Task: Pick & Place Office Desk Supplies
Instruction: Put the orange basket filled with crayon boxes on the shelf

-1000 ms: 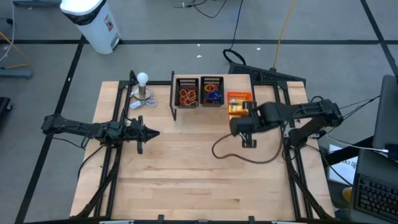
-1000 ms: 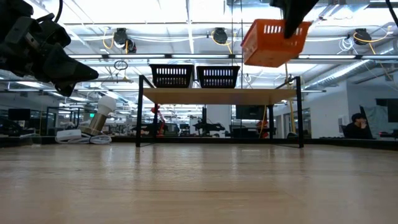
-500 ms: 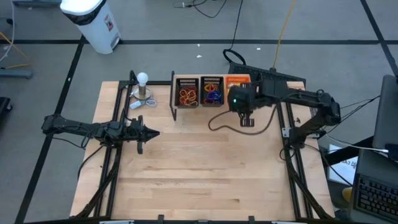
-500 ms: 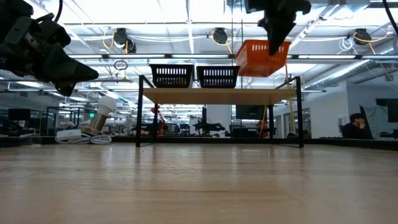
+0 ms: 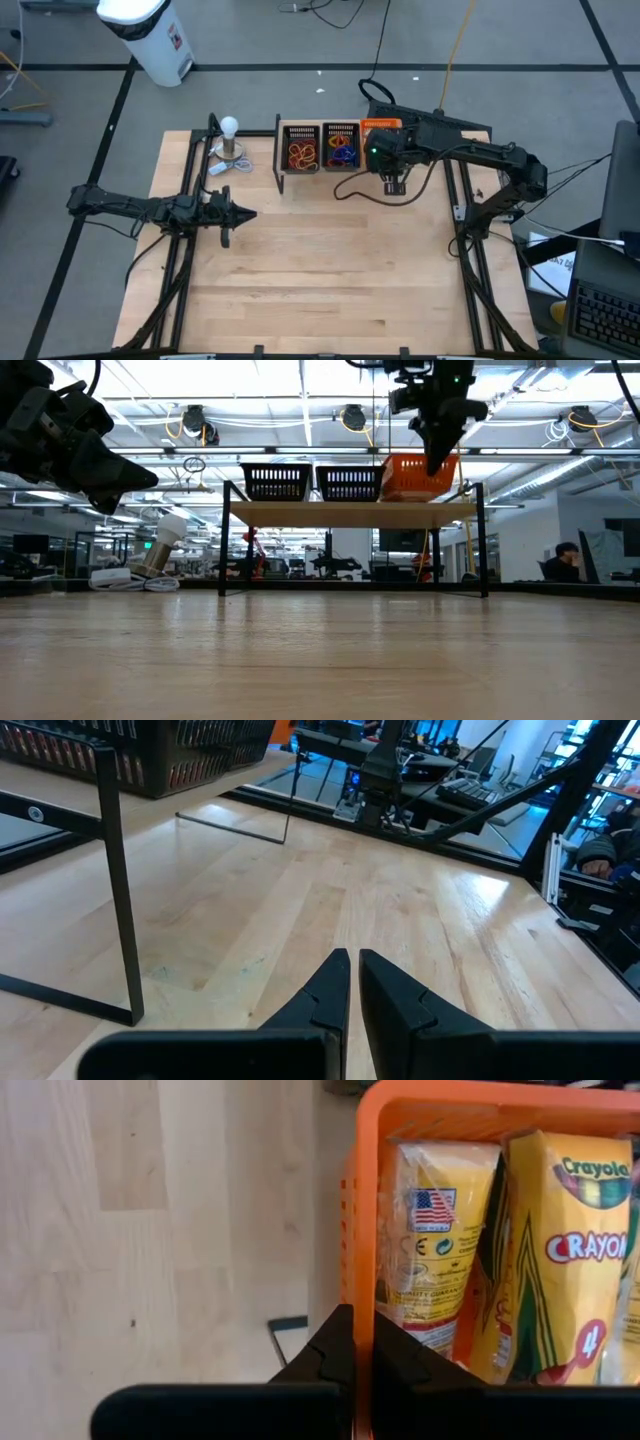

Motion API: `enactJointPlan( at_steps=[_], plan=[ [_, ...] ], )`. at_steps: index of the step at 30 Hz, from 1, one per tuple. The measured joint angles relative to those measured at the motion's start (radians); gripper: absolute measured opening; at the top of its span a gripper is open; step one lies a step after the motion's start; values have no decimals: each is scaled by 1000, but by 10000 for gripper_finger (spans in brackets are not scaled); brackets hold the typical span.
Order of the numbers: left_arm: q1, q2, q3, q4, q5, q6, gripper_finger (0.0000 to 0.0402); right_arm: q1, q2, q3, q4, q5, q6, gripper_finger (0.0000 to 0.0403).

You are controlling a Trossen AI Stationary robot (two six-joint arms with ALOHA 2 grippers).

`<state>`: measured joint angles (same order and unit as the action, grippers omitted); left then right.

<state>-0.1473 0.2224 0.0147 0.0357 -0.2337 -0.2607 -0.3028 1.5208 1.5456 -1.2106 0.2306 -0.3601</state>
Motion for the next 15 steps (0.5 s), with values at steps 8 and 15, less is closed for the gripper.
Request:
enactJointPlan(
  at_steps=[8, 15],
  plan=[
    [0, 0, 0, 0, 0, 0, 26, -39, -1, -74, 45, -9, -4, 0],
    [0, 0, 0, 0, 0, 0, 26, -53, -2, -89, 109, -48, -8, 0]
  ],
)
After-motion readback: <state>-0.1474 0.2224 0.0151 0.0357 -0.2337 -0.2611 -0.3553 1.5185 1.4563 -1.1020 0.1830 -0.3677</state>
